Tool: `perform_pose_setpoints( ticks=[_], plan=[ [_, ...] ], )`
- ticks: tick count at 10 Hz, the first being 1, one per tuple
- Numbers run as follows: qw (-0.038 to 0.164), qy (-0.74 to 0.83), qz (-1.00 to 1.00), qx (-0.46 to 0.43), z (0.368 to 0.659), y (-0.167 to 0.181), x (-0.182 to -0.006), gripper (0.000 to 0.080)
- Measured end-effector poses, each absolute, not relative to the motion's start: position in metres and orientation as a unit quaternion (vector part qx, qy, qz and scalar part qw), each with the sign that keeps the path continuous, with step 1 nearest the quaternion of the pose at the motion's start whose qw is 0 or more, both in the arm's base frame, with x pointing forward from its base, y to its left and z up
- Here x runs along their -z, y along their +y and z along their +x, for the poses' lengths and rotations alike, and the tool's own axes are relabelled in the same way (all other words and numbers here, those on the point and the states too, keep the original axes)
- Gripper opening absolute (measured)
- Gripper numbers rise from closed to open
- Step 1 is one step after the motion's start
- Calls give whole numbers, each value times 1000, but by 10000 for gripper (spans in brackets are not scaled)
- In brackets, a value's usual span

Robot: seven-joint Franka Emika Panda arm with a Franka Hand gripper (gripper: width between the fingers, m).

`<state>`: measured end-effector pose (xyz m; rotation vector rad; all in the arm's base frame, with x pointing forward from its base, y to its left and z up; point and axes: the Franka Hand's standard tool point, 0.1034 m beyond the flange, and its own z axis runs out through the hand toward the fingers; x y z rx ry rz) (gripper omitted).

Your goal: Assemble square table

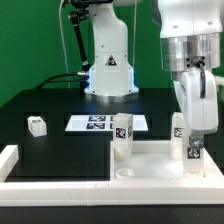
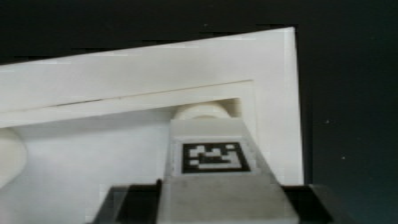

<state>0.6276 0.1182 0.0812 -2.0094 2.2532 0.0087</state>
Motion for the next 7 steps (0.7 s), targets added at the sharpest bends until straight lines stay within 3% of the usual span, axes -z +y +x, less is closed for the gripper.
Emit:
perform_pose_setpoints(
  ticks=[1,2,3,7],
  plan=[
    [61,740,-669,-2,627,118,-81,345],
    [59,708,-704,2,627,119,-80,529],
    [53,637,-769,11,626,125,-80,624],
    [43,486,-873,24,622,130,-78,648]
  ],
)
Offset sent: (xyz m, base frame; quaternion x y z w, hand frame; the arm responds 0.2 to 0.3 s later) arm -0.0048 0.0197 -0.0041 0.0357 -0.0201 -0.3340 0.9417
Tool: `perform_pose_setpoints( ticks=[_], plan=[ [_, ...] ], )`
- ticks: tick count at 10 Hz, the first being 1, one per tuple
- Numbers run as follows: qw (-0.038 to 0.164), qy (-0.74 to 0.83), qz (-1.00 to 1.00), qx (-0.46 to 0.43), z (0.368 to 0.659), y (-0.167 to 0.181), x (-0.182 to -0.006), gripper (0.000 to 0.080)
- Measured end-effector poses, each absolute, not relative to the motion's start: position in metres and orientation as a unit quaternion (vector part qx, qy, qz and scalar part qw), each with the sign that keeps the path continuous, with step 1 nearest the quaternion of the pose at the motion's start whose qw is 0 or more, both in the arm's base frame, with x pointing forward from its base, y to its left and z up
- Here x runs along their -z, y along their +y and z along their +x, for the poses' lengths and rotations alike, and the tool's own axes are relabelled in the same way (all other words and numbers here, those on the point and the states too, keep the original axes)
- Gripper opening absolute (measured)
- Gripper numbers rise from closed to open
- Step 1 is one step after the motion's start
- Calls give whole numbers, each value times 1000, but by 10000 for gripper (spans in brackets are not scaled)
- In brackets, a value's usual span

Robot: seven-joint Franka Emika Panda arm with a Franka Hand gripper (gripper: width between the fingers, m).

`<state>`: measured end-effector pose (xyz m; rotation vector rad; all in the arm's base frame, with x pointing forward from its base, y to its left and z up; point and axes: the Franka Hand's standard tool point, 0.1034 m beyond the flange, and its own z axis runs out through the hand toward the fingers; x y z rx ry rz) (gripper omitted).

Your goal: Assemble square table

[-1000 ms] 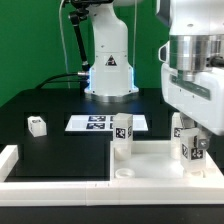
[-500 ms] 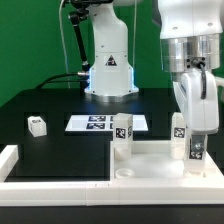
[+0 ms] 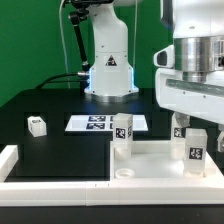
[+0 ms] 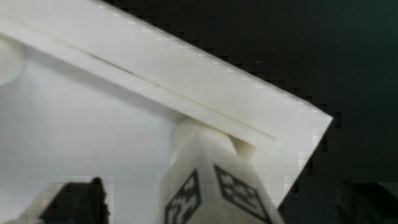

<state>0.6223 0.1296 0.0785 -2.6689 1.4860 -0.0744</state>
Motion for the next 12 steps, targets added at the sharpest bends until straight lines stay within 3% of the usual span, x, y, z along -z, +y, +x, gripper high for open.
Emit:
perform_pose_setpoints(
  ticks=[1,2,3,6,8,9,10,12],
  plan=[
    [37,445,-894,27,622,129,-78,649],
    [14,333,-942,33,622,127,-80,649],
    [6,259,-965,41,626,126,-83,649],
    [1,137,-989,55,632,117,-83,649],
    [2,148,-987,54,632,116,-83,402],
    [2,157,-986,54,632,116,-82,402],
    [4,190,-980,54,631,116,-82,290],
    [8,261,-964,53,631,116,-82,290]
  ],
)
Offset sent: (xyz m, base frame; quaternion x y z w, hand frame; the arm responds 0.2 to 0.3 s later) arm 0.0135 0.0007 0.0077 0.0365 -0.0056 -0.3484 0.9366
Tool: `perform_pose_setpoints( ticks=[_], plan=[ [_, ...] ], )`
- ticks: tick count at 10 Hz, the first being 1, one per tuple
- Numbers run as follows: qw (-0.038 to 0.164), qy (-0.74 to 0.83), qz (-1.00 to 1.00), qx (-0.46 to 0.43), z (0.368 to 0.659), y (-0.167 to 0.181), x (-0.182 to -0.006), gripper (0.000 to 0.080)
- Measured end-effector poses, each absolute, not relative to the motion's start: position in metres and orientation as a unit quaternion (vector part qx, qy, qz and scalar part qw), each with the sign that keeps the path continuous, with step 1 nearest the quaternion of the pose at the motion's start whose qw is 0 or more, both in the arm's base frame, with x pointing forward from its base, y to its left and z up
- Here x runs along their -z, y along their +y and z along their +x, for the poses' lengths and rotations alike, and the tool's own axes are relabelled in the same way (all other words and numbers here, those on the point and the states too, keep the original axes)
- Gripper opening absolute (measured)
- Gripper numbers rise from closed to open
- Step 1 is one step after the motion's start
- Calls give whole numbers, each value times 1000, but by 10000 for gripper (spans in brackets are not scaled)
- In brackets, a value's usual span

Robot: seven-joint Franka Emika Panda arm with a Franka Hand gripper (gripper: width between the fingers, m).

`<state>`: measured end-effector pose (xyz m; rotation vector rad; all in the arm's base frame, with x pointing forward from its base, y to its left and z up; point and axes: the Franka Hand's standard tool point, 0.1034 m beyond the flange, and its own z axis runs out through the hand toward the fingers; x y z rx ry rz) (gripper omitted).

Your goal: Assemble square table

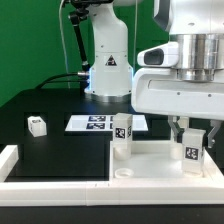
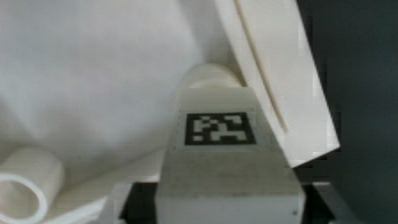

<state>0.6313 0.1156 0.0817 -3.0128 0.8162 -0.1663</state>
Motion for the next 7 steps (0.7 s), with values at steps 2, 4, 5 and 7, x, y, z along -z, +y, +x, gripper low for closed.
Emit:
perform_pose_setpoints(
  ticks=[2,4,5,7],
  plan=[
    [16,395,-918,40,630,114,-83,290],
    [29,541,-840,22,630,114,-80,290],
    [41,620,-783,11,629,114,-80,291],
    [62,749,-659,-14,628,117,-79,292]
  ],
)
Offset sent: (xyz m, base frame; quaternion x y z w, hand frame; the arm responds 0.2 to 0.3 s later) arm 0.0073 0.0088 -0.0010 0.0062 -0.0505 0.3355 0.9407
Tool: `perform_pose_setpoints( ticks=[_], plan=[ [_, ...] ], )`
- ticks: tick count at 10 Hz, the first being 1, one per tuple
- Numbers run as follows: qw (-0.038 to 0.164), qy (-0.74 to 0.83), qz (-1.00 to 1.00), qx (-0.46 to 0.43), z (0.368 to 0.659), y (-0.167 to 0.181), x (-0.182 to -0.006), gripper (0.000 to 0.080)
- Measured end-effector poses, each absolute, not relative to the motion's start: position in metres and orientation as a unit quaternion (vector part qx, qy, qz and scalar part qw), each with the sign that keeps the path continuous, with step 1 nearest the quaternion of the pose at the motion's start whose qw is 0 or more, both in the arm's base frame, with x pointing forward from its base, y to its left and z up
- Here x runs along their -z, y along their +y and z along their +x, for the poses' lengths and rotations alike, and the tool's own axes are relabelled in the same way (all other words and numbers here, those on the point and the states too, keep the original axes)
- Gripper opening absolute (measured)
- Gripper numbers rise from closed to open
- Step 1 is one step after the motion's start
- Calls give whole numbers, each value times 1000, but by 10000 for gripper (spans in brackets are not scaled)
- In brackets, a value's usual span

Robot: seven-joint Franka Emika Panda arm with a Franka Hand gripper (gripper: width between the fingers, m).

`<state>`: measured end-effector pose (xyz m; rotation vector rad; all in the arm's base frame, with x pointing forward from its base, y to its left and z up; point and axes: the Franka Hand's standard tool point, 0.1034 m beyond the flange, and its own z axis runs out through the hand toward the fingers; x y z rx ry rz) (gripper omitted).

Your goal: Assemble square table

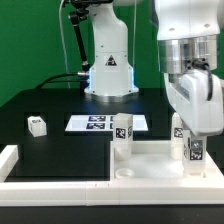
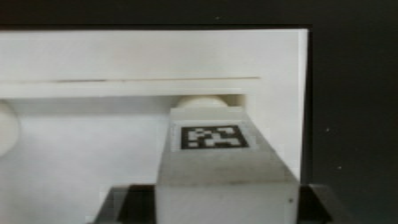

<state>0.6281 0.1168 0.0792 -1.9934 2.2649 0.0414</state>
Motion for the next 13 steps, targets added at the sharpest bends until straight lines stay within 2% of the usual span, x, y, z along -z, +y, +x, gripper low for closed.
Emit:
perform_pose_setpoints(
  ticks=[3,4,5,7,10,13],
  plan=[
    [62,767,-639,-14,628,121,-79,297],
    [57,751,-658,-11,627,123,-78,474],
    [37,679,-734,2,622,129,-77,609],
    [29,549,-835,15,623,129,-80,641],
    [27,460,-888,18,623,127,-79,649],
    [1,208,-977,50,634,114,-80,649]
  ],
)
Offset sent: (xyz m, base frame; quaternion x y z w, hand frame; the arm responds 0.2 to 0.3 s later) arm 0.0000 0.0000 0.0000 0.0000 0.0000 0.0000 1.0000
